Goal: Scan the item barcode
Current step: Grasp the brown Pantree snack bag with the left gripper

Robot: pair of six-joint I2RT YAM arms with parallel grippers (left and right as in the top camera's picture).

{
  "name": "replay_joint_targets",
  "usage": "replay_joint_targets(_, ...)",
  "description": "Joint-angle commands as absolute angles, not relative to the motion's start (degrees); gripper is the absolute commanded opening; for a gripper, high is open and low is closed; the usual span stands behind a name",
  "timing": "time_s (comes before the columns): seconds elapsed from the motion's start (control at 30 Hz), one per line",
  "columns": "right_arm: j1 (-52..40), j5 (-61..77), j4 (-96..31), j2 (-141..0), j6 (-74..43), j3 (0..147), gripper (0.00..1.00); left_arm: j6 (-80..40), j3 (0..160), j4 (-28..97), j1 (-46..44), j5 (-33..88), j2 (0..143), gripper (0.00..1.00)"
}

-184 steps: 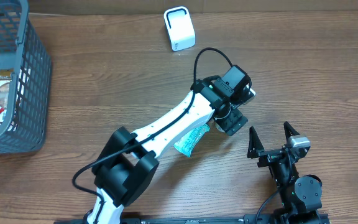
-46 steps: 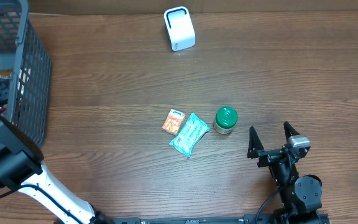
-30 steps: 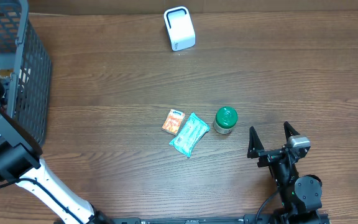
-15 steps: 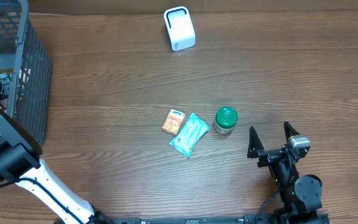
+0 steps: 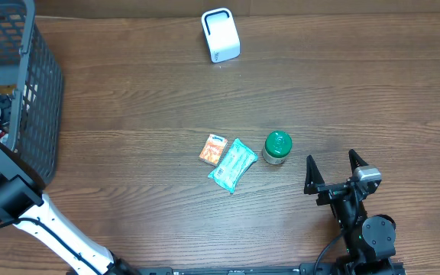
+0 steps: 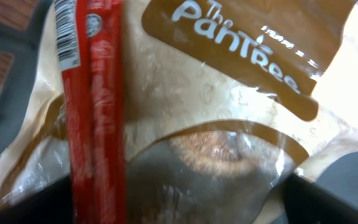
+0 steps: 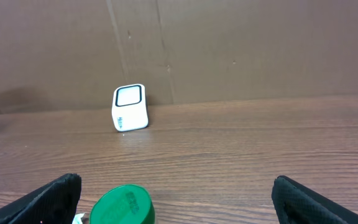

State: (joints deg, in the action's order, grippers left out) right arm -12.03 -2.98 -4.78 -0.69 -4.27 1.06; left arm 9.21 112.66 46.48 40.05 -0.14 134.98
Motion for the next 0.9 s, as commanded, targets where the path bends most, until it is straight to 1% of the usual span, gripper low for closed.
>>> replay_joint_targets(0.0, -11.86, -3.36, -4.6, -0.16, -4.12, 0.49, 1.0, 11.03, 110.72, 48.42, 40.58, -0.1, 140.25, 0.68)
replay_joint_targets(0.03, -11.86, -3.36, -4.6, -0.16, -4.12, 0.49, 1.0, 11.55, 110.72, 48.47, 40.56, -0.08, 140.22, 0.58)
replay_joint_targets(0.13, -11.86, -3.36, -4.6, -0.16, -4.12, 0.49, 1.0, 11.81, 110.72, 48.82, 40.49, 0.12, 140.22, 0.38)
replay_joint_targets(0.17, -11.86, -3.36, -4.6, -0.16, -4.12, 0.49, 1.0, 11.81, 110.72, 48.84, 40.49, 0.32, 140.22, 0.26)
replay_joint_targets(0.2, -11.86, -3.36, -4.6, -0.16, -4.12, 0.49, 1.0, 11.81, 110.72, 48.88, 40.49, 0.64, 140.2, 0.2)
replay_joint_targets(0.23, -11.86, -3.36, -4.6, -0.16, -4.12, 0.49, 1.0, 11.81, 110.74, 48.97, 40.49, 1.1, 140.11, 0.16)
replay_joint_targets(0.33, -11.86, -3.36, -4.6, -0.16, -4.12, 0.49, 1.0, 11.73, 110.85, 49.06, 40.49, 1.58, 139.2, 0.07)
replay_joint_targets(0.4, -11.86, -3.36, -4.6, -0.16, -4.12, 0.49, 1.0, 11.31, 110.89, 49.04, 40.49, 1.63, 138.06, 0.04)
replay_joint_targets(0.6, -11.86, -3.36, -4.6, -0.16, -4.12, 0.49, 1.0, 7.27, 111.28, 48.53, 40.29, 1.61, 131.26, 0.04)
replay_joint_targets(0.87, -11.86, -3.36, -4.6, -0.16, -4.12, 0.49, 1.0, 1.89, 111.28, 47.37, 38.17, 0.67, 117.3, 0.04)
